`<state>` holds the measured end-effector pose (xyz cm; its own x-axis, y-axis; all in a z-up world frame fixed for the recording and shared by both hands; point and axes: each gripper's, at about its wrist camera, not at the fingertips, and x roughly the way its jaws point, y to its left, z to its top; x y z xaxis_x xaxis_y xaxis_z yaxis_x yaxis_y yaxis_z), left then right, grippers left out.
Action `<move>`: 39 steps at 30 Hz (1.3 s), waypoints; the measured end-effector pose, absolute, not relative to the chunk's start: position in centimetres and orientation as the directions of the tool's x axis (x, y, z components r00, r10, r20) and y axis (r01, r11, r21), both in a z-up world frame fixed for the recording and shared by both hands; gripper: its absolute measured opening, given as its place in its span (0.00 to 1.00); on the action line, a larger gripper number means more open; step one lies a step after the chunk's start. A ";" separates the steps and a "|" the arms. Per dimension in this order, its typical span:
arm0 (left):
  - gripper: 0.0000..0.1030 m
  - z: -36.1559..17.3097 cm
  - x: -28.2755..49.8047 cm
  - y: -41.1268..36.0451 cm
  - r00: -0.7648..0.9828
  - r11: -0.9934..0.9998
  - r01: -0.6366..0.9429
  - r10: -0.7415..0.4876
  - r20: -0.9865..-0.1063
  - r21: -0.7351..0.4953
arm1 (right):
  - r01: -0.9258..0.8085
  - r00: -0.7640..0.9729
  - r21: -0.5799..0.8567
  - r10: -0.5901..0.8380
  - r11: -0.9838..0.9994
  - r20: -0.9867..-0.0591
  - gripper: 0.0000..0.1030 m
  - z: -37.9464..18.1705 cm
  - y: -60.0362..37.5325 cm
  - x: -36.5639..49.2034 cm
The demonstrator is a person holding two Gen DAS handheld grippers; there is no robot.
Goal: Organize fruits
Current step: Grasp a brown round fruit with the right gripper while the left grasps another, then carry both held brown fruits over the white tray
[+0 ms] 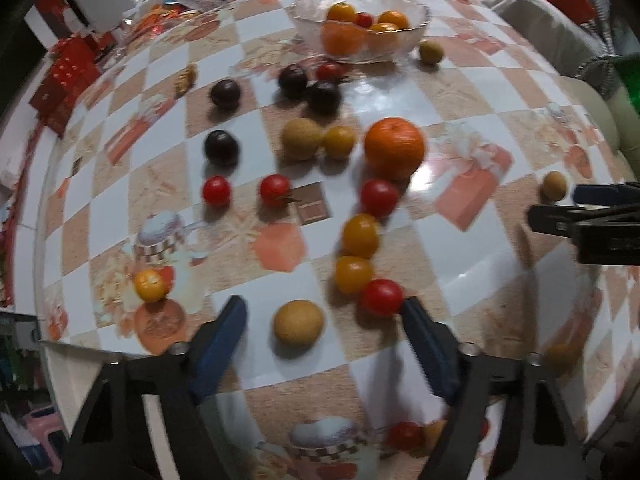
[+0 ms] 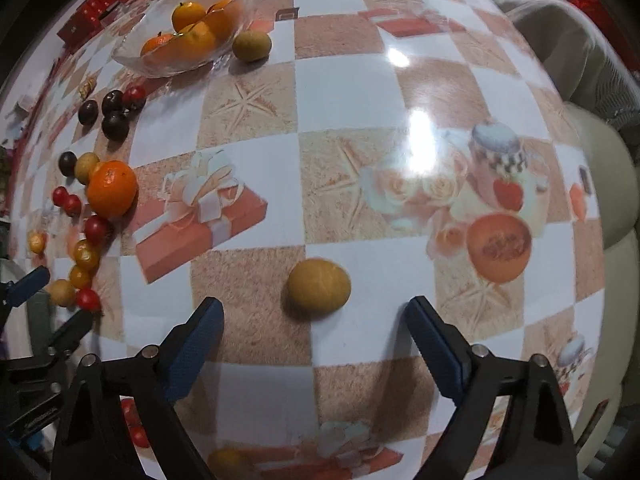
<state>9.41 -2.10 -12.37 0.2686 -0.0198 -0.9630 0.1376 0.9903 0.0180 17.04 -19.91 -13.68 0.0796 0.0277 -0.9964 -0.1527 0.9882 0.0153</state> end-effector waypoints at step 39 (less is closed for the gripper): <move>0.36 -10.5 6.4 0.7 0.212 0.993 0.019 -0.121 -0.970 -0.120 | -0.156 0.102 0.180 0.197 0.971 -0.975 0.30 -8.3 -21.6 11.5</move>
